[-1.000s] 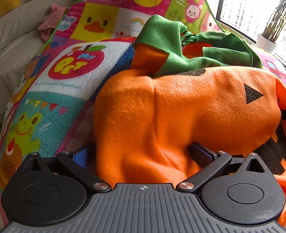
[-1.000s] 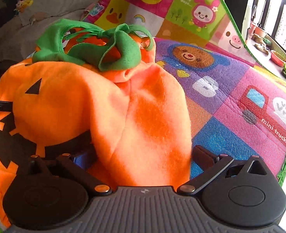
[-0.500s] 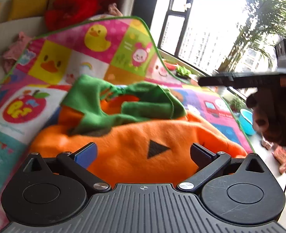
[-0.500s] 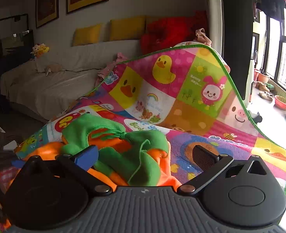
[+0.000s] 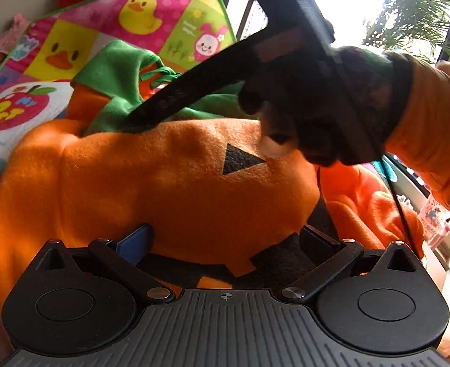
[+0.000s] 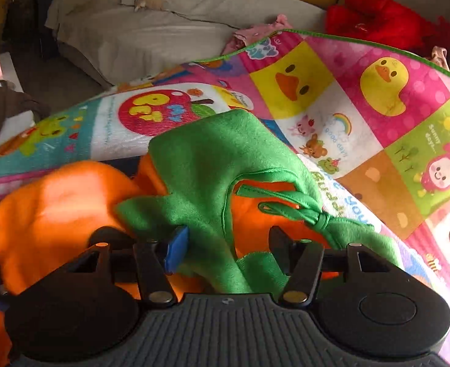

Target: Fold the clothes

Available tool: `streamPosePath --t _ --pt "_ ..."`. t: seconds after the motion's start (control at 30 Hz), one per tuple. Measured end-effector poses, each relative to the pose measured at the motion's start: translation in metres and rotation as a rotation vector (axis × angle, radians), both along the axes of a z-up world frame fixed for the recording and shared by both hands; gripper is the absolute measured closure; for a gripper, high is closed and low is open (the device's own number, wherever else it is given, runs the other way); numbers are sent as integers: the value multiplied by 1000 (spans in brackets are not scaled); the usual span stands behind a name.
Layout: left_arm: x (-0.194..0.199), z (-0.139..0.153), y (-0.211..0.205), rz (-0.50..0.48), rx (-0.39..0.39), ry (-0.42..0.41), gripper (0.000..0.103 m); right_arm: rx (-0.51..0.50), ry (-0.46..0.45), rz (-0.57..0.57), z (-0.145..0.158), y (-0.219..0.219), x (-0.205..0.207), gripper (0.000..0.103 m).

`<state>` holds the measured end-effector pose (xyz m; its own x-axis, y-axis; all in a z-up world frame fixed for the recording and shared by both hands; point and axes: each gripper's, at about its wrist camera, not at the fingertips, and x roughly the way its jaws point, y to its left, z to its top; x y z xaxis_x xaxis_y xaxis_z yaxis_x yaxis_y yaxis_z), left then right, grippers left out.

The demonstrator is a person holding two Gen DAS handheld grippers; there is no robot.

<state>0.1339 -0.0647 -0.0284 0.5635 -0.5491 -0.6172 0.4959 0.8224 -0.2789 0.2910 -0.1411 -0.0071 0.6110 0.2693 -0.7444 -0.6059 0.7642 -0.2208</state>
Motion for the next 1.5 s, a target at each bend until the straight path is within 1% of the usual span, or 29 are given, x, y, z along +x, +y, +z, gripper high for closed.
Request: streamPosePath --t 0.1,0.2,0.3,0.4,0.43,0.47,0.53,0.6,0.67,0.7,0.83,0.9,1.0,1.1,1.17,1.23,1.3,1.33,1.4,1.5 --pt "-2 -1 1 -6 -9 -2 0 -61 -84 -67 -9 8 28 45" --pt "-1 -2 3 -10 -22 2 0 -97 -133 -142 -17 7 59 46" --pt "0 -2 3 -11 -27 4 0 -74 -101 -166 -19 -1 70 43" --pt "1 -3 5 -10 -28 5 0 -22 -65 -146 -5 -17 58 35" --pt "2 -3 5 -10 -29 5 0 -6 -59 -133 2 -24 51 31" --pt "3 -3 5 -10 -29 6 0 -1 -73 -119 11 -31 43 27" --pt "5 -4 5 -9 -26 7 0 10 -105 -96 29 -47 24 22" --pt "6 -4 3 -8 -23 7 0 25 -132 -96 45 -67 9 18" --pt "8 -5 2 -7 -19 7 0 10 -151 -127 52 -88 0 16" --pt "9 -5 2 -7 -17 8 0 -13 -154 -147 51 -97 -3 16" --pt "10 -5 -1 -7 4 11 0 -105 -117 -215 21 -121 2 16" --pt "8 -3 -4 -9 28 15 0 -169 -150 -237 3 -125 7 16" --pt "7 -3 -11 -12 82 15 0 -267 -239 -259 -19 -130 21 16" --pt "8 -2 -15 -15 126 19 0 -257 -249 -305 -27 -140 38 16" --pt "10 0 -16 -14 142 36 0 -208 -230 -332 -25 -147 43 16" --pt "16 4 -16 -12 141 76 0 -154 -215 -329 -18 -153 40 16" --pt "25 12 -14 -6 119 121 0 -101 -202 -320 -7 -159 36 16" --pt "31 17 -13 0 111 122 0 -75 -197 -315 -1 -163 34 16" --pt "42 30 -11 18 108 95 0 -26 -188 -319 12 -171 29 16" --pt "68 51 -8 56 114 24 0 36 -184 -329 30 -184 21 15"
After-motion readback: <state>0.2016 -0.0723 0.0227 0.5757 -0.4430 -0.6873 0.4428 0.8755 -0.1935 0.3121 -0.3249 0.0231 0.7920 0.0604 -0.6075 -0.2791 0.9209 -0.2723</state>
